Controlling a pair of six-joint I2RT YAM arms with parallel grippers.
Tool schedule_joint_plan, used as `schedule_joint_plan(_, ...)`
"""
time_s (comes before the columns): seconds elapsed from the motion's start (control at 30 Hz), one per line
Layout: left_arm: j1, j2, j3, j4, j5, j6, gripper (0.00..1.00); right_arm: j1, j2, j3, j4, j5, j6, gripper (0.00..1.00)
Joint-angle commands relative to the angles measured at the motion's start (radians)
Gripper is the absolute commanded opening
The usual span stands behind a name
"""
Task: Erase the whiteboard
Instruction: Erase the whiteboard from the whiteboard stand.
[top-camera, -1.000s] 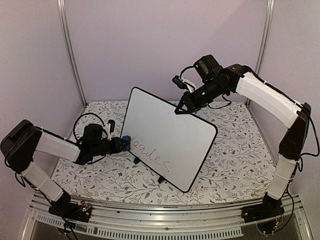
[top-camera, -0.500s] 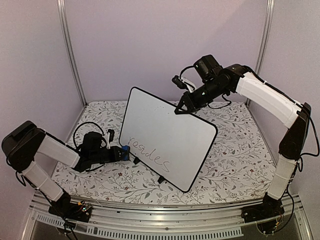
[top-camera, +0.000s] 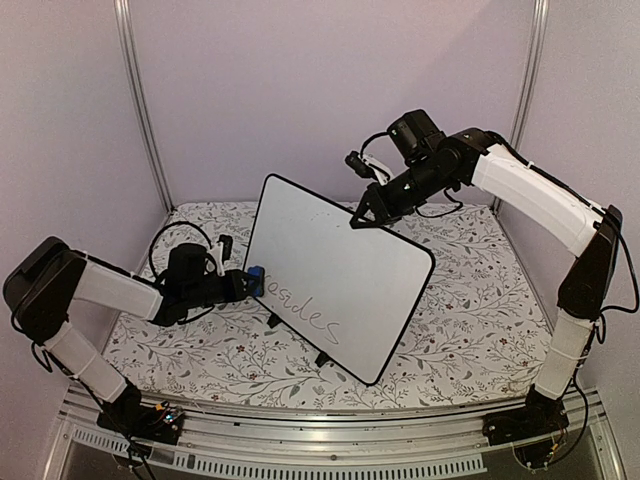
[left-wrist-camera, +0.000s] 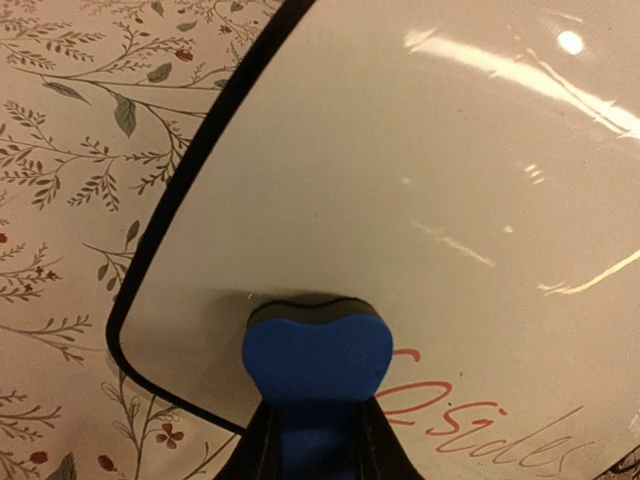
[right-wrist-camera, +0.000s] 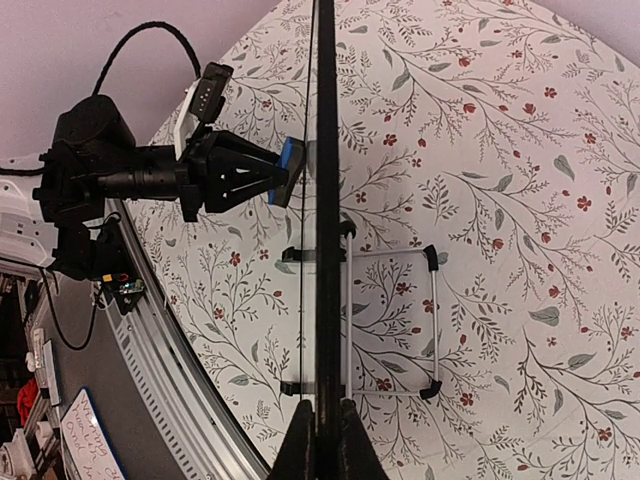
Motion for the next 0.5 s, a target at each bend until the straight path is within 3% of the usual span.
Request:
schedule_joint_plan(0.0,0.015,0.027,0.022,0.002,0.008,0.023,0.0,0.034,0.029,-0.019,-0.071,-0.032,-0.071,0.0)
schedule_joint_plan(0.47,0.015,0.054,-0.136,0.107,0.069,-0.055,0.0,0.034,0.027,-0.019,-0.071,-0.032,-0.071,0.0)
